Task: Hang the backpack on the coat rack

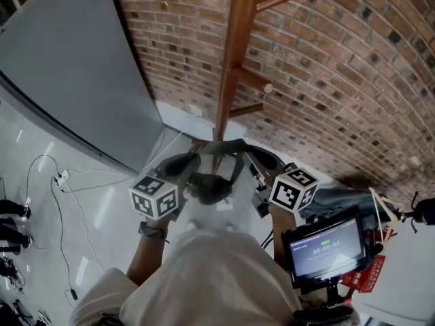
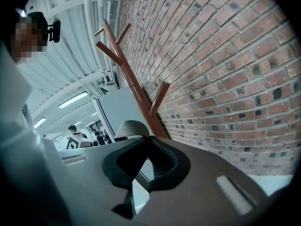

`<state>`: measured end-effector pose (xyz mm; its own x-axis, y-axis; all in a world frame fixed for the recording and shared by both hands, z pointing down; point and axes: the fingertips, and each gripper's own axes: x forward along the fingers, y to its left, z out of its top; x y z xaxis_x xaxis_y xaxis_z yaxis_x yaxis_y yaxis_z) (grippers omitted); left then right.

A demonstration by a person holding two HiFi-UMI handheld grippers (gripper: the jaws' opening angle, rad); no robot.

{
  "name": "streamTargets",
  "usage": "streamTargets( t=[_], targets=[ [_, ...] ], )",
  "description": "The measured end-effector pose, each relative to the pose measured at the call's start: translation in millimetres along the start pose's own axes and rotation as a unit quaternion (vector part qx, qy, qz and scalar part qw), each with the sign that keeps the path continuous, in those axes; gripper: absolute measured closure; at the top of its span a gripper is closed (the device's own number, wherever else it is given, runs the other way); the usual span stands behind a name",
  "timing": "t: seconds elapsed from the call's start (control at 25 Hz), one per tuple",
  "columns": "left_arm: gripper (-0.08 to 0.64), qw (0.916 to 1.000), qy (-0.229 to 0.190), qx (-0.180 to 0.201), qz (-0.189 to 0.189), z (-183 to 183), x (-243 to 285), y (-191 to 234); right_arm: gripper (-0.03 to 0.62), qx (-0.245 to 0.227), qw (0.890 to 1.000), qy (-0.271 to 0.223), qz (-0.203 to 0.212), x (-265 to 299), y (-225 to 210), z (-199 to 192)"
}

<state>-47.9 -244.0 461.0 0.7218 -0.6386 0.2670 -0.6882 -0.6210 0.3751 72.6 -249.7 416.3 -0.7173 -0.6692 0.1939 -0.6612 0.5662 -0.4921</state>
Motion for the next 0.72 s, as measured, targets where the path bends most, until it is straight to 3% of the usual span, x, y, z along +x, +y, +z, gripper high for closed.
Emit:
streamTargets(
  t=[0.72],
  targets=[
    [0.537, 0.9978, 0.061, -0.026, 0.001, -44.8, 20.0, 22.0, 0.583, 0.033, 0.998, 0.048, -0.025, 19.8, -31.6, -37.0]
  ],
)
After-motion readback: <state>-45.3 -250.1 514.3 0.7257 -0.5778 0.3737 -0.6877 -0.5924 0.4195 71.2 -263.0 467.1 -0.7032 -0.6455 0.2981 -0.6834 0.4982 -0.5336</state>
